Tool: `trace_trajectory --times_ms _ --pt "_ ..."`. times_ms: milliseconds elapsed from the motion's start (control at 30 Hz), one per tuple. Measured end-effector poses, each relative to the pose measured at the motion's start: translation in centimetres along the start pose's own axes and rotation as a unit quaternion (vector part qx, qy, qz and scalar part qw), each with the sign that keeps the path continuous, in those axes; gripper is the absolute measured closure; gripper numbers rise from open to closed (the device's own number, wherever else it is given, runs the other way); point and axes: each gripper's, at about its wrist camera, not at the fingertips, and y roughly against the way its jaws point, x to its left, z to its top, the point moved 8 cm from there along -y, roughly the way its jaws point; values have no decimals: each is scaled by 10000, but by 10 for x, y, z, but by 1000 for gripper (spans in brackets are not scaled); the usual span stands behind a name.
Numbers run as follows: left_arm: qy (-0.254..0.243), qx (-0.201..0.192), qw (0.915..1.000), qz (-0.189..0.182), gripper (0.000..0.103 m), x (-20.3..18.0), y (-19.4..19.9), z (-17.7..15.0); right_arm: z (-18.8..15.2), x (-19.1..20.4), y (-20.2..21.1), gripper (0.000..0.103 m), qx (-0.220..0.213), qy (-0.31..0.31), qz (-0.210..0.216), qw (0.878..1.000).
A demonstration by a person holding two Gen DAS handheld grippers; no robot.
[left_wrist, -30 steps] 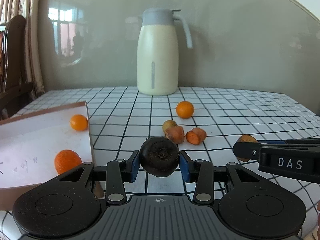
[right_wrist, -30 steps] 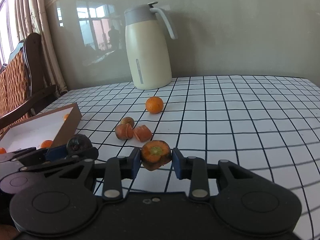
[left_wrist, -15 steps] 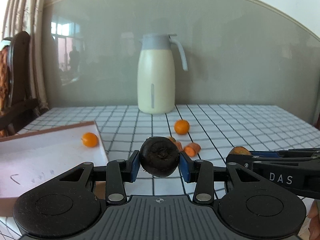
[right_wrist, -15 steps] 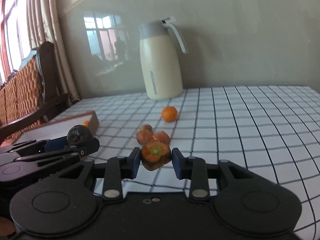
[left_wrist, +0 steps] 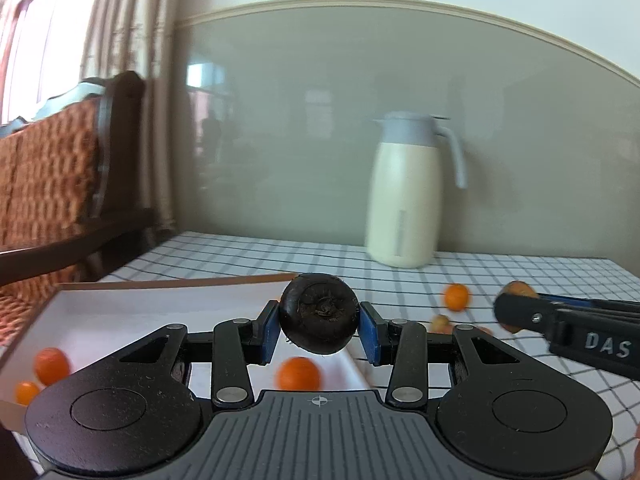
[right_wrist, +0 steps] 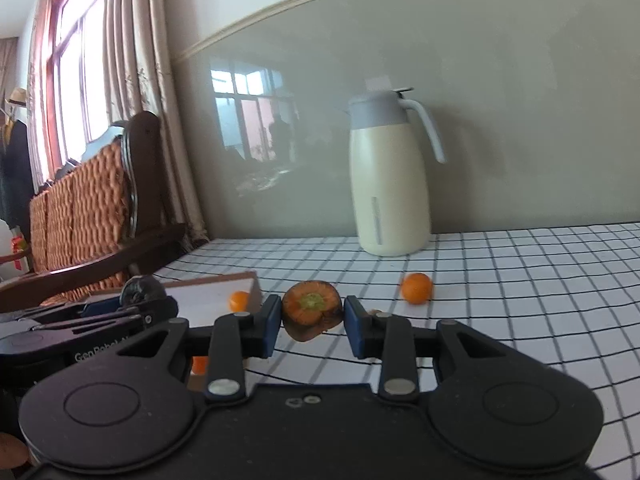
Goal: Organize fruits
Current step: 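Carry the dark fruit in the left gripper over the box while the right gripper carries its piece, then open the left gripper to drop the dark fruit in the box while the right gripper releases its piece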
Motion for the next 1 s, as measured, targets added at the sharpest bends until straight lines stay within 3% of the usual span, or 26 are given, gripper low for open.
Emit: trace_trajectory --times_ms 567,1000 --pt "473 3 9931 1078 61 103 4 -8 0 70 -44 78 -44 96 535 9985" --pt "680 277 9869 1439 61 145 -5 -22 -12 104 -76 78 240 121 785 9966"
